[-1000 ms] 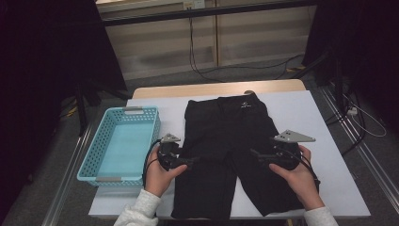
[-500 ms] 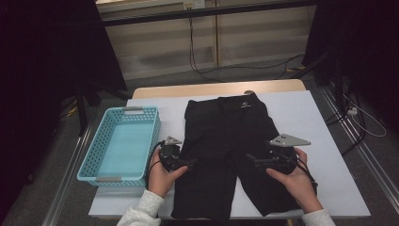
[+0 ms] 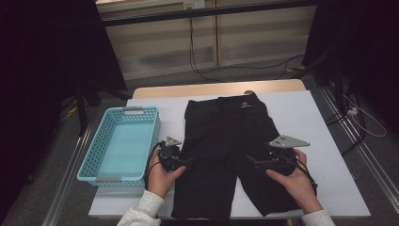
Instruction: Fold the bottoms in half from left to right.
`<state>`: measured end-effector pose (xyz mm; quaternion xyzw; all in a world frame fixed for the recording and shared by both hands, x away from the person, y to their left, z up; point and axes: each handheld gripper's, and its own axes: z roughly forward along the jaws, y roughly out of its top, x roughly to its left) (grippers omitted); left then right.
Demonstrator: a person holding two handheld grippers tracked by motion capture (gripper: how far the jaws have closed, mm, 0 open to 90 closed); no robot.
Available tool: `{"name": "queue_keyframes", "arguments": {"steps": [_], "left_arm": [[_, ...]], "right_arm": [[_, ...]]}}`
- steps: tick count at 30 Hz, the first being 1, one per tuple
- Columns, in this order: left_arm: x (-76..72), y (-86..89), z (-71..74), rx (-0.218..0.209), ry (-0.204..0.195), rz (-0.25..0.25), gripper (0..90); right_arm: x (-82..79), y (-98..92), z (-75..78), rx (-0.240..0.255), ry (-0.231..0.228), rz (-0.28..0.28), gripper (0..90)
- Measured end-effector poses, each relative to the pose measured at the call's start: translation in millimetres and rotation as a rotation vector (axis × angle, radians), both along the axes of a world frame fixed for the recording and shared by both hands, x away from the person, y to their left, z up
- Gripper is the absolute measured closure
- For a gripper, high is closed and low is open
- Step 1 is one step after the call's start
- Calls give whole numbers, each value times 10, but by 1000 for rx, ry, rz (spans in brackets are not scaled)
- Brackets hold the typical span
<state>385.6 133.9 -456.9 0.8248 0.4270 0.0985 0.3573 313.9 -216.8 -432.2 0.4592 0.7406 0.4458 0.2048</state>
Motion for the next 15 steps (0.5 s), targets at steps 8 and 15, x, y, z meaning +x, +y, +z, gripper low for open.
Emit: {"name": "queue_keyframes", "arguments": {"steps": [8,15], "left_arm": [[-31,17,23,-37,34,57,608],[-5,63,23,-44,49,72,783]], "right_arm": [[-8,11,-5,-4,1,6,132],[-8,31,-23,-10,4,19,132]]}}
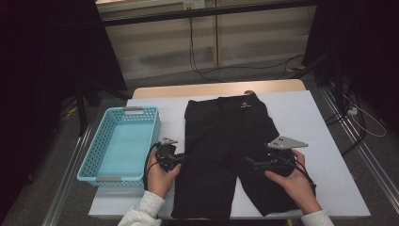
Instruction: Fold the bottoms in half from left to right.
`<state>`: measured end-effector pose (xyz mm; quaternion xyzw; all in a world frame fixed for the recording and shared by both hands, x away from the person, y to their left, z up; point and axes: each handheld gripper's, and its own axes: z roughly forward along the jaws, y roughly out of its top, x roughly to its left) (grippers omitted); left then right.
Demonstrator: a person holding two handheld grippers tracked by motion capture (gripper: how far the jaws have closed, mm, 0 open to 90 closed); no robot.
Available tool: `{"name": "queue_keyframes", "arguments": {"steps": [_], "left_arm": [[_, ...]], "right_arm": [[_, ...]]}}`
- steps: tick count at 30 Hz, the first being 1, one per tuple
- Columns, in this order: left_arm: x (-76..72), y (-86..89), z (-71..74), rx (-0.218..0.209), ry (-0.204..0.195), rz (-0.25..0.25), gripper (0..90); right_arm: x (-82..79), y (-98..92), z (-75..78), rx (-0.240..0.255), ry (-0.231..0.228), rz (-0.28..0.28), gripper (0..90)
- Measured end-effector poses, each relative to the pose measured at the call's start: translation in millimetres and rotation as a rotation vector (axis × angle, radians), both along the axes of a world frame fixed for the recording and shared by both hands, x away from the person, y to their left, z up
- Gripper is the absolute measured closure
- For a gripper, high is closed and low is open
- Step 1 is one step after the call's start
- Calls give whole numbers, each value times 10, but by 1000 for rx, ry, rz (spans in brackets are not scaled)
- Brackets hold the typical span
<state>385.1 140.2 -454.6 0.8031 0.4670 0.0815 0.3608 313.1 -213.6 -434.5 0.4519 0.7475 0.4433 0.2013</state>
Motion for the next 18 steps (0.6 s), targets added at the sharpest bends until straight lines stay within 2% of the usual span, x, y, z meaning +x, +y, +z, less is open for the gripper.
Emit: {"name": "queue_keyframes", "arguments": {"steps": [2,4,10,16,18], "left_arm": [[6,4,-9,-5,-10,2,786],[6,6,-7,-4,-18,0,750],[-39,53,23,11,-44,40,530],[-148,107,0,64,-60,59,487],[-176,121,14,72,-46,62,489]], "right_arm": [[2,6,-4,2,-1,-2,132],[3,20,-6,2,0,2,132],[13,42,-1,4,-2,9,132],[46,87,18,9,-9,28,133],[55,101,20,6,-12,35,133]]}}
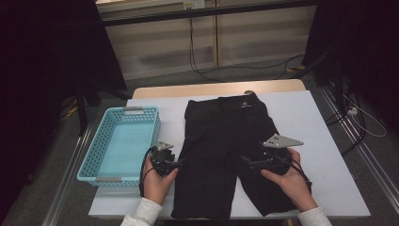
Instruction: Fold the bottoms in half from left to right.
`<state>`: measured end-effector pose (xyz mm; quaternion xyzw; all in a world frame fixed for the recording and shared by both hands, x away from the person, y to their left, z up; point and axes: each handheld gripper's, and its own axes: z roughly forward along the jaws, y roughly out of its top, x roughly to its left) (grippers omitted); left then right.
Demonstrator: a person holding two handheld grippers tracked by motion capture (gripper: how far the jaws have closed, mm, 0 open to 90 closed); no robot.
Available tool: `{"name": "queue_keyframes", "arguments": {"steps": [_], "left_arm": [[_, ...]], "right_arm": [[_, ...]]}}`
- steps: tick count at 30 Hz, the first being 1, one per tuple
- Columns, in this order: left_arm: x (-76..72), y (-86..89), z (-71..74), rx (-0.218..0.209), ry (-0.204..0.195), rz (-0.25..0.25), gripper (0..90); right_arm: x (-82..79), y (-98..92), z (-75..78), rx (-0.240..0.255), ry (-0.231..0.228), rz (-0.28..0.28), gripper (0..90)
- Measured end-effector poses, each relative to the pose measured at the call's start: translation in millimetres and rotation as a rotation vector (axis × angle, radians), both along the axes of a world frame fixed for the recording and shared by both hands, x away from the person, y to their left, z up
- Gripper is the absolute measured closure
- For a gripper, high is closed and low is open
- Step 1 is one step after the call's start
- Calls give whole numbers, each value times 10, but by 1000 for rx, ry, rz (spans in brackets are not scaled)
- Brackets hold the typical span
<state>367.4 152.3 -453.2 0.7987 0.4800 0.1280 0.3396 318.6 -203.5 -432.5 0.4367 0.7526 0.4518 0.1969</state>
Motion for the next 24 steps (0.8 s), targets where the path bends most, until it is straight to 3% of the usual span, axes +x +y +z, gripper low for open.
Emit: {"name": "queue_keyframes", "arguments": {"steps": [4,9,13,16,24], "left_arm": [[-60,-23,-7,-17,6,16,526],[-61,-48,-7,-51,35,18,679],[-37,-65,-11,-103,90,16,835],[-22,-101,-3,-124,120,-2,883],[-59,-240,136,-177,90,-59,892]], "right_arm": [[6,27,-5,4,2,7,133],[17,35,-15,-3,1,7,133],[5,37,-18,-3,2,2,134],[-9,28,-33,-9,7,1,133],[-18,-11,-38,-9,3,-24,134]]}}
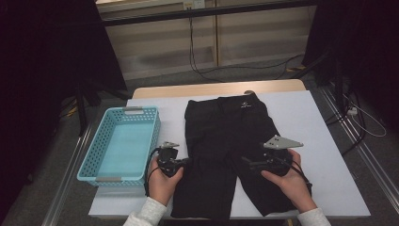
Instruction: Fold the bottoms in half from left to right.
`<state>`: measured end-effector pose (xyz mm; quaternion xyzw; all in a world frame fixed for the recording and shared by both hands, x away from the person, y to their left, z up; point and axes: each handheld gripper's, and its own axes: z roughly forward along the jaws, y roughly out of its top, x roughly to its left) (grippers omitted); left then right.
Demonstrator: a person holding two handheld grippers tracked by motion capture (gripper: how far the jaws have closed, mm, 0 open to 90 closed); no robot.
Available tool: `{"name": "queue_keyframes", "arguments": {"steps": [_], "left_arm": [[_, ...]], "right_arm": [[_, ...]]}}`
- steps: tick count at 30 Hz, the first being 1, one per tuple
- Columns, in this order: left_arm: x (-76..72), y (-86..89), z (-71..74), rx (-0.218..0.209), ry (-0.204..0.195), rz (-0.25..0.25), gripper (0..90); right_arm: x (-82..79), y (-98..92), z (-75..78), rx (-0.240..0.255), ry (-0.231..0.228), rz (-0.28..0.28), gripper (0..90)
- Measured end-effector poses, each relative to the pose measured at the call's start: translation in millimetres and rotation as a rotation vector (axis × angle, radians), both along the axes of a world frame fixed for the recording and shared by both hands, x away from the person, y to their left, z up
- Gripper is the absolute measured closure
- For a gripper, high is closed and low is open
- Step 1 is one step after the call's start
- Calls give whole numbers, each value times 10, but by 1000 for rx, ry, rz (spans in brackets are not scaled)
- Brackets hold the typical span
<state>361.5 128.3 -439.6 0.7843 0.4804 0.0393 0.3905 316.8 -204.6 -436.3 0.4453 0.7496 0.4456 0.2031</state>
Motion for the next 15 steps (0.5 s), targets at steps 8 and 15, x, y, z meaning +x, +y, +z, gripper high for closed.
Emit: {"name": "queue_keyframes", "arguments": {"steps": [8,15], "left_arm": [[-25,-77,62,-58,-17,-46,892],[-58,-211,40,-62,-37,-88,892]], "right_arm": [[94,66,-40,-16,10,-12,131],[226,217,3,-11,2,-24,131]]}}
